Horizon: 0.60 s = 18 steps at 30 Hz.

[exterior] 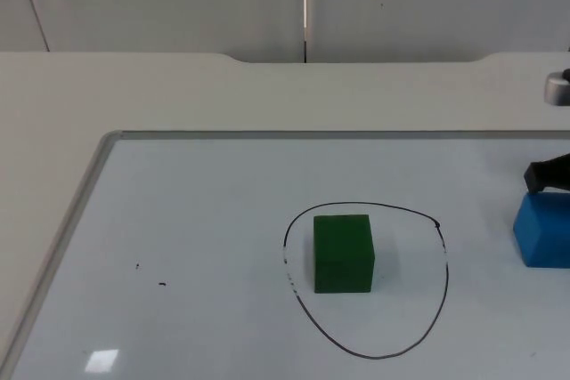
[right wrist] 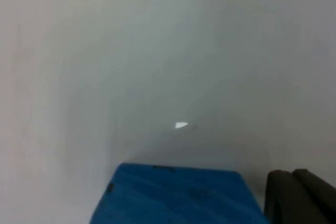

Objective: Push the two cubes into the marked area.

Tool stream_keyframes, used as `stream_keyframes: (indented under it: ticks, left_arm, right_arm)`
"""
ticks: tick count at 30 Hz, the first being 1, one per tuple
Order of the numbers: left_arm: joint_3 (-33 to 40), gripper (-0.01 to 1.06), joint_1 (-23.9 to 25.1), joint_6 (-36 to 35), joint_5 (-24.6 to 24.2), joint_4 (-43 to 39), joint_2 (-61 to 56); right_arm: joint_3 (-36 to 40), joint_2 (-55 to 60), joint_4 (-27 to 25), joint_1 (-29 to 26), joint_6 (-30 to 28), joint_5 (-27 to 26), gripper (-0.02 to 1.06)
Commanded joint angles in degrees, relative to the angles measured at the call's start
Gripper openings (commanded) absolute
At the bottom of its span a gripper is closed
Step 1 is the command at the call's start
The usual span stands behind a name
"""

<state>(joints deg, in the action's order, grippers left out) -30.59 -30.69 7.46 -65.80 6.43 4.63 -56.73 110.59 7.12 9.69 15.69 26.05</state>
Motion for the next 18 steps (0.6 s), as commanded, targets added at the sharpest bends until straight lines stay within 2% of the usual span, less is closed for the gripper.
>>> stream_keyframes:
  ticks: [1,18]
  left_arm:
    - [0.1,0.0,-0.1,-0.9,-0.2,-1.0,-1.8]
    - [0.1,0.0,-0.1,-1.8,-0.3,-1.5,-4.6]
  right_arm:
    - [-0.3,0.1,0.1,0.3,0.4,0.0,0.0]
    - [-0.3,0.1,-4.9,0.4,-1.4,-0.4,0.0]
